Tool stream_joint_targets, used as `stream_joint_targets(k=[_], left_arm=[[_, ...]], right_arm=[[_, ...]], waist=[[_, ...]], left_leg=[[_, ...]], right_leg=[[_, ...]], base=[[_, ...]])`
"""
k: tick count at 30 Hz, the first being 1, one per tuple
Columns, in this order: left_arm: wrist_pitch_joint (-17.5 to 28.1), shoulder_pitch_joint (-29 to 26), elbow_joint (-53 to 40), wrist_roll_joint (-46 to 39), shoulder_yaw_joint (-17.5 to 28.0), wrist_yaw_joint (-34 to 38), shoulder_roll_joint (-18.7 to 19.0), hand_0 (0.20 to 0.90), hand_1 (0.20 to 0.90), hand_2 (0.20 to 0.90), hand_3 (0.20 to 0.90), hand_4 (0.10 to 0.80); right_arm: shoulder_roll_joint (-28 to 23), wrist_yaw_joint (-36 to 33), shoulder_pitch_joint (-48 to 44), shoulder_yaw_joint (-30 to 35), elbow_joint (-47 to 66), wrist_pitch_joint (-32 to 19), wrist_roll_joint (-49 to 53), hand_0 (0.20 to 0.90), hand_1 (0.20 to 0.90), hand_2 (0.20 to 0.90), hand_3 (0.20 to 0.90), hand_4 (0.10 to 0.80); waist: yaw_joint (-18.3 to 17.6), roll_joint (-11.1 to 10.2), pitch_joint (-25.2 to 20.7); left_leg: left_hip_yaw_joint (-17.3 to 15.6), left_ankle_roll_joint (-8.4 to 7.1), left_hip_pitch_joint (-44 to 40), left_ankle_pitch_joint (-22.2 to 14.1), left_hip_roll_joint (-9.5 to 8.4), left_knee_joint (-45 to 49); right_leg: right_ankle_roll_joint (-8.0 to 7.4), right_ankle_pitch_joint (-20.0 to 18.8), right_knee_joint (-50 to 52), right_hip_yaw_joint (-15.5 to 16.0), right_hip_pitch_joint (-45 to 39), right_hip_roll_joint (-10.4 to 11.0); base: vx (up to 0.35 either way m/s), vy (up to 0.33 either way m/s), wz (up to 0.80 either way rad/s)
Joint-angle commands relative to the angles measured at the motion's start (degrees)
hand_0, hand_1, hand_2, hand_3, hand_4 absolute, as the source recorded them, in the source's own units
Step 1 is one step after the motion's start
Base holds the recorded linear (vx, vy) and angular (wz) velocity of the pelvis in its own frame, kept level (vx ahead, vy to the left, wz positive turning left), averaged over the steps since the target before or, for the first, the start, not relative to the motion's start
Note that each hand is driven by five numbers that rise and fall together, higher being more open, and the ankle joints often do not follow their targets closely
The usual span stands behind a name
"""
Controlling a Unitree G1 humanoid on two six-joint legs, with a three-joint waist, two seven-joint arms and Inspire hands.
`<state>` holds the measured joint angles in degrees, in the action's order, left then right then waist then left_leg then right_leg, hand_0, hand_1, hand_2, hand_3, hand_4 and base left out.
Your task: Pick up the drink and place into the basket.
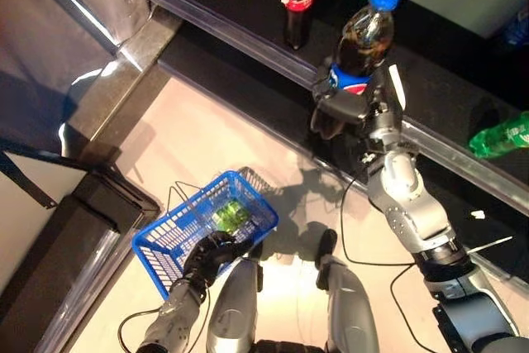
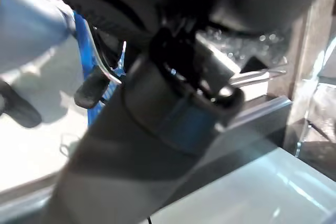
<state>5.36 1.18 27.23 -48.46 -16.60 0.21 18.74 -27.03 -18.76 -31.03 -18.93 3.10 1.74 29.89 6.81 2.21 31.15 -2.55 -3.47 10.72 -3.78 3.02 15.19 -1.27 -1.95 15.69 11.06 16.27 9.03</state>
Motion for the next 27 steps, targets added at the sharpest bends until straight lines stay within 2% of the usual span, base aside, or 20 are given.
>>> stream_joint_targets(k=[1,5,8,10,12,17,21,27], left_arm=[[6.1,1.0,-18.04,-1.84,2.99,-7.01,4.19,0.3,0.3,0.3,0.2,0.1],[3.88,2.17,-23.51,-3.32,3.21,-8.49,4.05,0.3,0.3,0.3,0.2,0.1],[3.94,2.46,-24.68,-3.22,3.0,-8.81,4.19,0.3,0.3,0.3,0.2,0.1],[1.78,2.91,-31.72,-4.31,2.05,-9.47,5.1,0.3,0.3,0.3,0.2,0.1],[0.81,3.03,-34.35,-4.95,1.53,-10.19,5.52,0.3,0.3,0.3,0.2,0.1],[-1.76,2.44,-39.54,-7.92,0.45,-15.22,7.08,0.3,0.3,0.3,0.2,0.1],[-5.53,0.96,-42.32,-14.03,-0.49,-19.96,8.05,0.3,0.3,0.3,0.2,0.1],[-3.65,-2.22,-47.23,-12.72,-3.15,-26.35,10.17,0.3,0.3,0.3,0.2,0.1]], right_arm=[[0.96,4.04,-7.41,1.58,17.35,-7.78,1.43,0.3,0.3,0.3,0.2,0.1],[3.01,5.3,-4.6,-0.77,17.42,-7.31,3.63,0.3,0.3,0.3,0.2,0.1],[3.81,5.78,-3.83,-1.73,17.25,-7.3,4.2,0.3,0.3,0.3,0.2,0.1],[5.95,5.41,-1.86,-5.8,15.26,-6.71,4.86,0.3,0.3,0.3,0.2,0.1],[6.79,4.73,-1.63,-7.18,13.67,-6.28,4.67,0.3,0.3,0.3,0.2,0.1],[8.44,3.07,-2.21,-9.65,8.96,-6.49,5.22,0.3,0.3,0.3,0.2,0.1],[9.85,0.61,-3.43,-11.76,4.07,-5.85,2.65,0.3,0.3,0.3,0.2,0.1],[11.69,-1.38,-1.74,-13.79,-4.17,-4.99,5.61,0.3,0.3,0.3,0.2,0.1]], waist=[[0.87,-0.56,-8.15],[1.79,-0.98,-10.04],[2.06,-1.07,-10.47],[3.2,-1.06,-11.63],[3.91,-0.92,-11.98],[5.67,-0.36,-12.39],[6.6,0.1,-12.26],[7.19,0.23,-12.38]], left_leg=[[1.62,0.78,1.98,4.3,-1.11,2.22],[2.22,0.83,0.28,3.86,-1.55,0.65],[2.58,0.86,-0.24,3.74,-1.73,0.12],[3.49,1.0,-1.67,3.58,-2.03,-0.93],[4.07,1.03,-1.88,3.34,-2.19,-0.69],[5.65,1.12,-2.38,2.98,-2.68,-0.5],[6.93,1.06,-2.53,3.11,-3.09,-0.61],[7.85,1.24,-2.55,2.7,-3.57,-0.57]], right_leg=[[1.05,6.7,1.02,1.47,-9.26,0.61],[0.74,6.43,-1.09,1.94,-11.6,0.53],[0.61,6.29,-1.71,2.09,-12.29,0.45],[0.41,6.2,-3.04,2.96,-14.24,0.38],[0.37,6.26,-3.11,3.62,-14.97,0.71],[0.18,6.35,-3.08,5.44,-16.27,1.41],[-0.05,6.18,-3.05,6.19,-16.6,1.74],[-0.49,6.05,-3.38,6.94,-17.06,2.28]], base=[[0.077,-0.004,0.02],[0.039,-0.01,0.07],[0.017,-0.009,0.01],[0.036,-0.029,0.06],[0.052,-0.026,0.22],[0.048,-0.017,0.19],[0.018,-0.001,0.08],[0.04,0.012,0.11]])
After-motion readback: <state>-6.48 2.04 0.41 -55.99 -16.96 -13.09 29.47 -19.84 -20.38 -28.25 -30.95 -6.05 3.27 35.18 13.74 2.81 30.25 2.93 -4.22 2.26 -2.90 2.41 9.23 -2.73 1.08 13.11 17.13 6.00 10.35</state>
